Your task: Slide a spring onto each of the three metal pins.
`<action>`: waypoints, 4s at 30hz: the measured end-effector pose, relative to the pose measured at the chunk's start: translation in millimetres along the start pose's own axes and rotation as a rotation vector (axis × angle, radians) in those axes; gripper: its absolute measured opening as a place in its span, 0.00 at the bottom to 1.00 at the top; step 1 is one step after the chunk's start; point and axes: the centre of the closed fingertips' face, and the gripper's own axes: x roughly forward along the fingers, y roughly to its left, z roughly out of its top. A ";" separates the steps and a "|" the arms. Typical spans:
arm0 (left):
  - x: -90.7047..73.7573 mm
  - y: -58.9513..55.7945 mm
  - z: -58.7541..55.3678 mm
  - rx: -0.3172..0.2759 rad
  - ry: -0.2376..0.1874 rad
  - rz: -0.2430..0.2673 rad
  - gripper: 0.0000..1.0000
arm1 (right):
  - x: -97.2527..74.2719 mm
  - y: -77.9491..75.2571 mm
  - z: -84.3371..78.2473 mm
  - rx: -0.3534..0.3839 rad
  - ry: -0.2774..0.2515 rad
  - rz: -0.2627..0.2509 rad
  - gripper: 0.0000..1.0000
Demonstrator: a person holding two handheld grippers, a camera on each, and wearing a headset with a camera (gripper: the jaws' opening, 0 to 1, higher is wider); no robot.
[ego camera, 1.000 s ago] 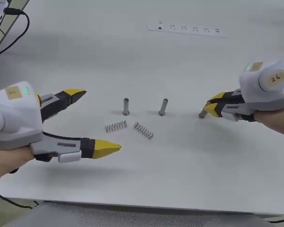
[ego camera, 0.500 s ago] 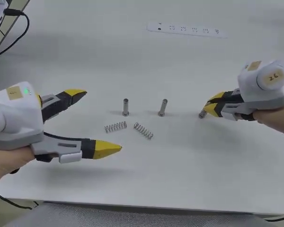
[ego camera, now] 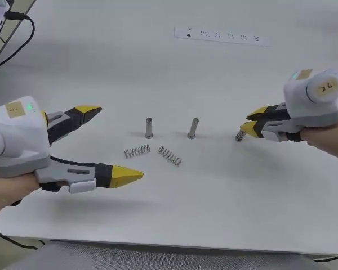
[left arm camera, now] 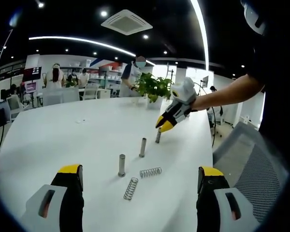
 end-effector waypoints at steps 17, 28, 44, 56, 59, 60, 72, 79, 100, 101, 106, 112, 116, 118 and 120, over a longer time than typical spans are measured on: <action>2.3 -2.6 6.5 0.020 0.005 -0.011 0.96 | -13.7 3.3 6.9 0.040 -0.060 -0.025 0.28; 1.2 -5.5 9.1 0.025 0.000 -0.013 0.97 | -22.2 10.1 10.8 0.066 -0.089 -0.029 0.32; -0.9 0.1 8.0 0.020 0.004 -0.004 0.97 | -42.2 27.3 35.9 0.080 -0.171 -0.052 0.33; -1.0 2.4 10.3 0.016 -0.005 -0.004 0.97 | -39.5 58.7 57.9 0.060 -0.211 0.015 0.32; -1.1 2.9 10.4 0.016 -0.005 -0.003 0.97 | -37.8 62.0 59.1 0.053 -0.210 0.023 0.32; -1.1 3.2 10.7 0.014 -0.006 -0.002 0.97 | -37.1 62.9 59.0 0.052 -0.207 0.024 0.32; -4.5 4.1 9.4 0.008 -0.004 0.004 0.97 | -10.7 93.5 51.4 0.020 -0.141 0.097 0.29; -5.8 3.5 7.5 0.008 0.002 0.005 0.97 | 5.1 111.0 52.1 0.003 -0.118 0.144 0.27; -7.1 3.5 6.5 0.014 0.005 0.004 0.96 | 59.3 141.1 36.0 -0.020 -0.018 0.194 0.22; -7.2 3.7 5.7 0.013 0.007 0.005 0.96 | 61.3 140.6 34.8 -0.023 -0.013 0.187 0.21; -6.6 2.3 1.2 0.013 0.020 0.003 0.96 | 68.1 141.4 33.4 -0.015 -0.001 0.187 0.19; -6.2 -0.2 2.0 0.011 0.014 0.000 0.96 | 78.3 141.9 30.2 -0.020 0.020 0.179 0.17; -7.9 1.2 2.0 0.009 0.011 0.004 0.96 | 80.9 143.3 25.2 -0.033 0.041 0.179 0.10; -8.3 1.7 1.9 0.007 0.010 0.006 0.96 | 81.0 143.0 23.7 -0.021 0.044 0.175 0.09; -8.1 1.3 1.4 0.008 0.013 0.006 0.96 | 81.0 143.1 24.8 -0.020 0.035 0.176 0.09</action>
